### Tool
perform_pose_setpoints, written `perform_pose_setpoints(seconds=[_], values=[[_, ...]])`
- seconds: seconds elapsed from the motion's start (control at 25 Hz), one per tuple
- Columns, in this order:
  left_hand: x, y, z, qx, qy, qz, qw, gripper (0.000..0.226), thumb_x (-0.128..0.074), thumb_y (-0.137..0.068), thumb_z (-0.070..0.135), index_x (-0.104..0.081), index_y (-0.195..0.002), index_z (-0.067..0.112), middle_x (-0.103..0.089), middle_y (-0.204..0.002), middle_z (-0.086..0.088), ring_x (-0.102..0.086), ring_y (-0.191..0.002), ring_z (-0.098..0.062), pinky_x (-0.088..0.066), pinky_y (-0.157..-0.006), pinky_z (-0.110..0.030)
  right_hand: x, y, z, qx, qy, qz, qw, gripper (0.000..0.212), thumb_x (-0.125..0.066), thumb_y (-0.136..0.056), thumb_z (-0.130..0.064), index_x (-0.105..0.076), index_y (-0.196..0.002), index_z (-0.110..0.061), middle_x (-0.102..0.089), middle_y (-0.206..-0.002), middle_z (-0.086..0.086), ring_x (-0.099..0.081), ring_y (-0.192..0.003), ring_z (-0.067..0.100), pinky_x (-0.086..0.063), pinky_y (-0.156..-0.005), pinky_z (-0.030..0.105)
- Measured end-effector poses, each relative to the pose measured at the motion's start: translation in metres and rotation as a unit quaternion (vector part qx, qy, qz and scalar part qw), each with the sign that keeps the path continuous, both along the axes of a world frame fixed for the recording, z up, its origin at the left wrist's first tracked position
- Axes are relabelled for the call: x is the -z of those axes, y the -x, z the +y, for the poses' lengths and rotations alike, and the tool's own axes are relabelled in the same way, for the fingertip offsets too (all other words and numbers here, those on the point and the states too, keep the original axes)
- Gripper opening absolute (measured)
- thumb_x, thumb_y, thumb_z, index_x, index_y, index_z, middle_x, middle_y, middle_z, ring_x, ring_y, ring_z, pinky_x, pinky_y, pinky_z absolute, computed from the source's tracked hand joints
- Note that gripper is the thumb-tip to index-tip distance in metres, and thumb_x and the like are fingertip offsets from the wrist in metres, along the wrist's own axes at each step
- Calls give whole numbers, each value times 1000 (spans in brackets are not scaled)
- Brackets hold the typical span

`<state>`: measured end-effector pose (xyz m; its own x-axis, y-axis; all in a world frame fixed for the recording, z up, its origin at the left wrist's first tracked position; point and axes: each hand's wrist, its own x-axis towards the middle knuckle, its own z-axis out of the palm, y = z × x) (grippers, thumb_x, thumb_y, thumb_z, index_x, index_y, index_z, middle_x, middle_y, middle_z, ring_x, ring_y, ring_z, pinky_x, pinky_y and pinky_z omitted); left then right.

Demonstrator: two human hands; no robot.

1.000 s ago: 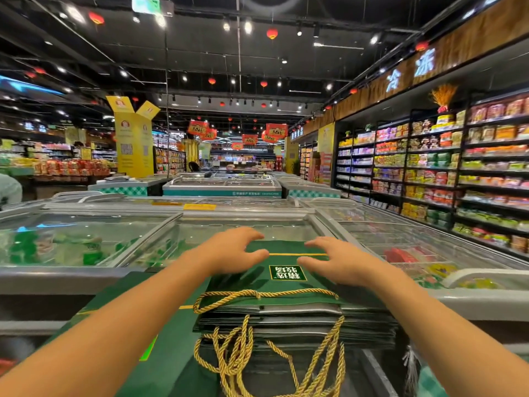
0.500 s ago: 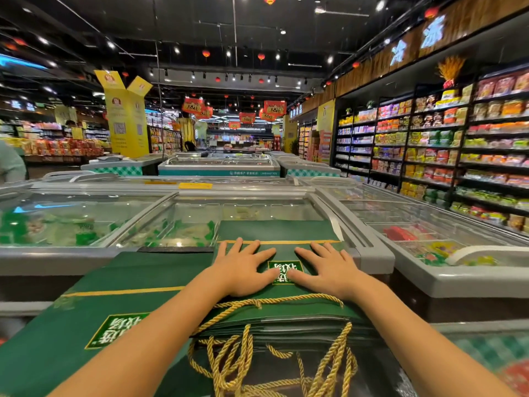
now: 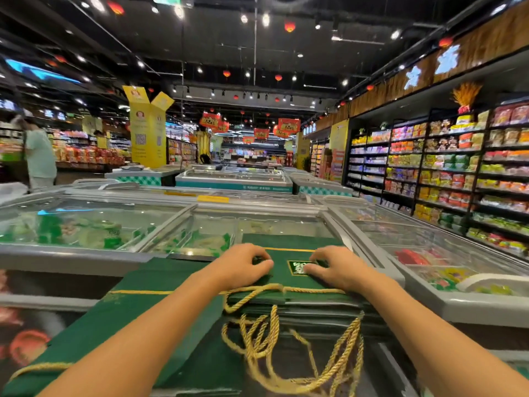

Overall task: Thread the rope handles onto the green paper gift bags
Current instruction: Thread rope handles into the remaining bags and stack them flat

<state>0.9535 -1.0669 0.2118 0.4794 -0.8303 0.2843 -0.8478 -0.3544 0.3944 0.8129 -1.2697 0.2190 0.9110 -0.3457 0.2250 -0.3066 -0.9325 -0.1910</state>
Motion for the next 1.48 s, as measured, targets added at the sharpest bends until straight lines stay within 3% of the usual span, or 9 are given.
perform_pose_setpoints(seconds=[0.12,0.28,0.48,0.68,0.76,0.92,1.12,1.28,1.48], values=[[-8,1,70,-39,60,9,997,25,-54,-101,35,-71,-115,23,-70,-109,9,-64,-100,-8,-52,-92,-30,-24,2,58,-75,-4,-106,992,39,-52,-101,-49,-69,-120,-19,-71,-121,-2,-64,-114,18,-51,-94,34],[19,-2,169,-96,9,-13,995,16,-62,-96,32,-73,-107,25,-72,-101,13,-65,-94,0,-54,-89,-27,-19,-2,153,-205,14,-140,969,35,-55,-101,-45,-67,-125,-23,-68,-123,-6,-62,-114,14,-51,-99,38],[55,11,265,-155,-15,-21,988,29,-67,-92,44,-68,-120,35,-64,-119,24,-56,-113,6,-41,-98,-15,31,-6,229,-291,63,-58,953,45,-53,-100,-51,-57,-138,-26,-59,-132,-5,-56,-123,19,-47,-103,39],[90,23,309,-153,-9,-23,988,46,-75,-88,41,-62,-132,34,-57,-128,23,-48,-119,10,-26,-94,5,86,3,235,-232,74,47,969,61,-56,-98,-53,-41,-150,-24,-50,-145,-2,-48,-134,22,-44,-107,41],[101,21,312,-145,6,-61,988,42,-75,-89,33,-65,-130,28,-60,-131,15,-49,-123,4,-24,-100,1,101,8,236,-225,48,18,973,53,-55,-100,-43,-42,-149,-26,-48,-146,-5,-47,-134,18,-44,-107,37],[108,23,311,-139,69,-140,978,31,-61,-96,34,-71,-120,17,-70,-121,4,-58,-115,-8,-45,-103,-25,121,15,240,-198,35,-87,976,41,-55,-102,-32,-56,-142,-22,-60,-141,-6,-59,-127,17,-51,-101,33],[107,54,323,-137,154,-231,951,38,-50,-97,32,-73,-113,7,-73,-114,-3,-61,-111,-14,-44,-101,-25,135,28,244,-233,134,-274,923,37,-47,-99,-28,-74,-120,-15,-76,-116,-1,-74,-103,16,-58,-88,30],[138,89,344,-166,172,-207,949,35,-52,-99,34,-73,-118,13,-69,-124,4,-61,-122,-14,-44,-107,-31,145,58,250,-280,104,-260,918,38,-51,-98,-34,-73,-123,-18,-72,-124,-5,-69,-112,12,-55,-98,29],[144,105,340,-181,219,-117,952,26,-71,-93,29,-72,-117,19,-66,-124,9,-57,-123,-7,-42,-108,-25,144,64,233,-230,-17,-195,953,56,-60,-86,-66,-75,-119,-24,-71,-124,-11,-65,-117,9,-50,-103,31]])
